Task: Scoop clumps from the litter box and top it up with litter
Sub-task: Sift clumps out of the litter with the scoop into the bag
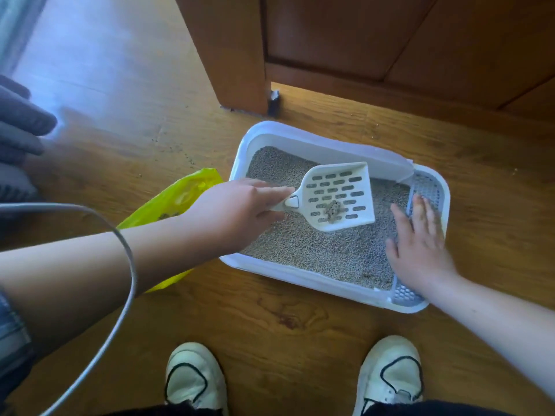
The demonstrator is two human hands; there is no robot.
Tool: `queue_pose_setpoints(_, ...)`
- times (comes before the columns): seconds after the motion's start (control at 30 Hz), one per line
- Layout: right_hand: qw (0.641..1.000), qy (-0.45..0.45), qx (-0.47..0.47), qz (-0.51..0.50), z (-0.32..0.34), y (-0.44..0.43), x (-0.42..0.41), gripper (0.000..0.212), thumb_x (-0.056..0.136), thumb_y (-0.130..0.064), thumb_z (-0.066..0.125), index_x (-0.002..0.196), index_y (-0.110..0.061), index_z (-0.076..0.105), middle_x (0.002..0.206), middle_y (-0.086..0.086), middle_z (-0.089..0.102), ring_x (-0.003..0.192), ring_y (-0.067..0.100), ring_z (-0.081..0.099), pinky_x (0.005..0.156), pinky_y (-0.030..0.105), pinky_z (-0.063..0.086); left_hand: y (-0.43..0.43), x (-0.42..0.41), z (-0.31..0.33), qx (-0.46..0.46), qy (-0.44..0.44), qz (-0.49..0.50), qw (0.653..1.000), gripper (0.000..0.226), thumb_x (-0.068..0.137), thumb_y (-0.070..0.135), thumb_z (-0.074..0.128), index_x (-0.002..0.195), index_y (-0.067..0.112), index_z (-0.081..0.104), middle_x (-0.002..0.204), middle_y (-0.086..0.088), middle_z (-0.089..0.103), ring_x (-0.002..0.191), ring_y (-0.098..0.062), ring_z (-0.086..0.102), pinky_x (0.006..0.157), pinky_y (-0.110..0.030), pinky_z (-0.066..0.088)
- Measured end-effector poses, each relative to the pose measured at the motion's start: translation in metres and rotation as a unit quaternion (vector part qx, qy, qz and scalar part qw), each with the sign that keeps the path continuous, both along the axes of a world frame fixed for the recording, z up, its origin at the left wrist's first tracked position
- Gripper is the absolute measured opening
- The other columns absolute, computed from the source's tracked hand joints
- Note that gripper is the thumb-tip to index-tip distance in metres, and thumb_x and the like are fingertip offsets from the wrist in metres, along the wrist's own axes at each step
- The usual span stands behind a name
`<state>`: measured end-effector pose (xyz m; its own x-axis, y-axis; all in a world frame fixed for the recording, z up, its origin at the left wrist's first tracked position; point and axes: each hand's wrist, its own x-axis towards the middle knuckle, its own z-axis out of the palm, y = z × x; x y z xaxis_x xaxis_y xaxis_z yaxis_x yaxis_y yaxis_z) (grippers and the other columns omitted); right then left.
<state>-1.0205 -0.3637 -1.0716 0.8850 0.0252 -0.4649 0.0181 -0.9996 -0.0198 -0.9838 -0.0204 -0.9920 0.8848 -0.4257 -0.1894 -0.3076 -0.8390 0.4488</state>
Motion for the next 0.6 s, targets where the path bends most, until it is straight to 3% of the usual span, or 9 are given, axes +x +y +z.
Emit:
queue_pose_setpoints(0.13, 1.0, -0.011, 0.001, 0.013, 0.014, 0.027, 0.006, 0.075, 0.097, -0.037, 0.042, 0.158, -0.021, 0.001, 0.164, 0.01, -0.019, 0.151, 0.023, -0.021, 0.123, 0.044, -0.008, 0.039, -0.009, 0.005, 0.025, -0.002, 0.045, 0.999, 0.043, 0.097, 0.041, 0.055, 0.14, 0.043, 0.051, 0.092, 0.017, 0.051, 0.099, -0.017, 0.056, 0.065, -0.028, 0.037)
queue_pose_setpoints(0.33, 0.978, -0.034, 0.129, 0.16, 0.046, 0.121, 0.023, 0.07, 0.098, -0.033, 0.042, 0.159, -0.023, 0.008, 0.167, -0.001, -0.006, 0.152, 0.013, -0.012, 0.117, 0.031, -0.013, 0.091, -0.038, 0.007, 0.055, -0.002, 0.094, 0.994, 0.038, 0.094, 0.04, 0.056, 0.129, 0.054, 0.052, 0.084, 0.014, 0.05, 0.077, -0.015, 0.049, 0.057, -0.029, 0.039)
queue_pose_setpoints(0.43, 0.961, -0.065, 0.152, 0.222, 0.05, 0.16, 0.029, 0.071, 0.092, -0.032, 0.042, 0.158, -0.02, 0.019, 0.167, 0.001, 0.009, 0.153, 0.017, 0.002, 0.123, 0.034, -0.004, 0.115, -0.055, 0.013, 0.067, -0.005, 0.133, 0.989, 0.038, 0.091, 0.037, 0.062, 0.128, 0.045, 0.058, 0.089, 0.013, 0.058, 0.083, -0.022, 0.059, 0.06, -0.03, 0.042)
queue_pose_setpoints(0.6, 0.951, -0.06, 0.186, 0.241, 0.046, 0.202, 0.035, 0.071, 0.094, -0.029, 0.05, 0.158, -0.02, 0.018, 0.167, -0.001, 0.008, 0.153, 0.015, -0.001, 0.122, 0.035, 0.001, 0.169, -0.091, 0.026, 0.076, -0.006, 0.253, 0.964, 0.038, 0.089, 0.037, 0.065, 0.127, 0.043, 0.061, 0.107, 0.01, 0.066, 0.103, -0.021, 0.061, 0.075, -0.033, 0.047)
